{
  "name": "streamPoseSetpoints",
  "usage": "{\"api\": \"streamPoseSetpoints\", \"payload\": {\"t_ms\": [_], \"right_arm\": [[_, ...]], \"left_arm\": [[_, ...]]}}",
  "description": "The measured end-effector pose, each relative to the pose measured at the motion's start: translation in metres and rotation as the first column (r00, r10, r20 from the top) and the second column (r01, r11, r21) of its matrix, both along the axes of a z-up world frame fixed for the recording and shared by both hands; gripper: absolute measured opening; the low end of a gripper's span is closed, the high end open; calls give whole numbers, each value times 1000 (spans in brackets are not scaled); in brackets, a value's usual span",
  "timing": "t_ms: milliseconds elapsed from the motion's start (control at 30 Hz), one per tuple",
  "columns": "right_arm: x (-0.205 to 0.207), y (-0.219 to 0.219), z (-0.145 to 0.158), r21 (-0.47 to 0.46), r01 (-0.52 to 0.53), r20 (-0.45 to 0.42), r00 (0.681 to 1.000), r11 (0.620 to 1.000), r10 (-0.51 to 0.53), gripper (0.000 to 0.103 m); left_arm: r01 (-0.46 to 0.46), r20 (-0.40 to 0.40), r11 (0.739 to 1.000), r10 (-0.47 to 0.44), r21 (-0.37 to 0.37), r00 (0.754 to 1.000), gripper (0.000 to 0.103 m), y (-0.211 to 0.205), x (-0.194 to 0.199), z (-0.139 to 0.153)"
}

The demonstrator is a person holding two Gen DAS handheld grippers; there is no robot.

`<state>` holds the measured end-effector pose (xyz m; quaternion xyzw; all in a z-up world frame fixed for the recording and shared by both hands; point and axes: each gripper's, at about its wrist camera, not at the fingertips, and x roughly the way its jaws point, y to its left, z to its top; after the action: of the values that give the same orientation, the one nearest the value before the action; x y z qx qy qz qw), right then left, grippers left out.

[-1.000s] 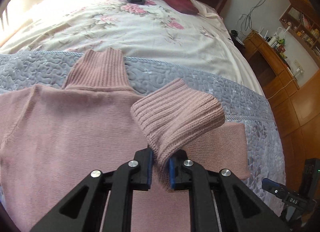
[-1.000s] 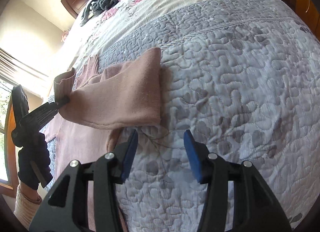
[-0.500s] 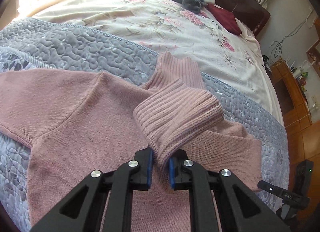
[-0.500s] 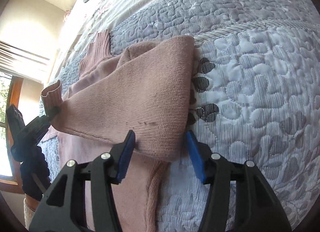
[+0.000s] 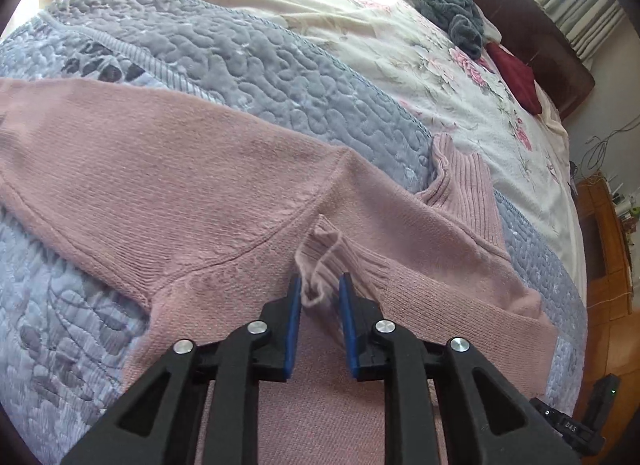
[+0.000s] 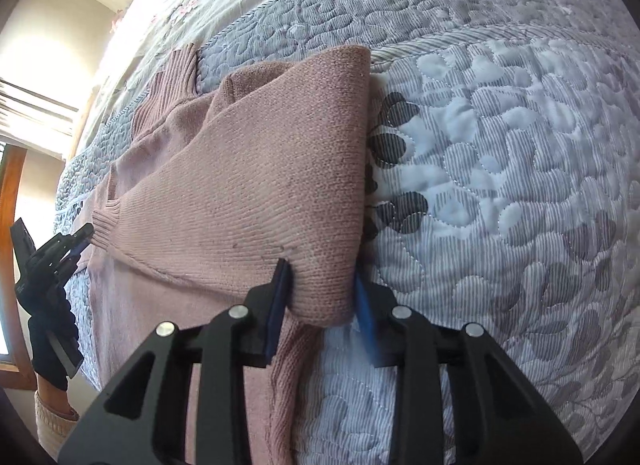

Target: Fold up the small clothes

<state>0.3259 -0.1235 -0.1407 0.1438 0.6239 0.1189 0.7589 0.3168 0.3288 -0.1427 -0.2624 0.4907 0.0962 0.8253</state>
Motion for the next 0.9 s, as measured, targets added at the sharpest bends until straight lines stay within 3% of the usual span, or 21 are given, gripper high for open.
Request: {"api": "streamPoseSetpoints", "payload": {"t_ms": [133,267,367,467,600,733,800,867,900], "right_arm": [[-6,7,38,-10,-9,103,995,1000,10,40],[0,30,52,-35,-77,122,989,996,80,42],[3,43,36,-67,-105,78,991,992,110,42],[2,43,8,-100,-96,25,995,990,99,42],[-1,40,-10,-83,-78,30,996,994,80,44],[-1,44,0,-72,-60,23,998,996,62,47],[-4,46,19,-11,-54,54,997,998,54,49],[-10,54,36,29,-79,82,994,996,76,50],[-13,62,43,33,-99,92,991,995,96,51]], "left_arm": [[41,70,998,-44,41,997,19,-11,-4,26],[175,52,984,-176,26,983,34,-57,9,26],[241,-18,969,-240,60,971,34,-84,16,6],[236,-101,970,-230,52,968,34,-85,20,-25],[220,-104,975,-219,4,970,32,-73,19,-46],[213,-110,977,-212,-4,971,33,-70,16,-33],[208,-53,978,-207,5,977,38,-60,4,-12],[206,2,978,-206,36,979,50,-42,-13,9],[190,14,980,-191,56,981,50,-29,-23,16]]}}
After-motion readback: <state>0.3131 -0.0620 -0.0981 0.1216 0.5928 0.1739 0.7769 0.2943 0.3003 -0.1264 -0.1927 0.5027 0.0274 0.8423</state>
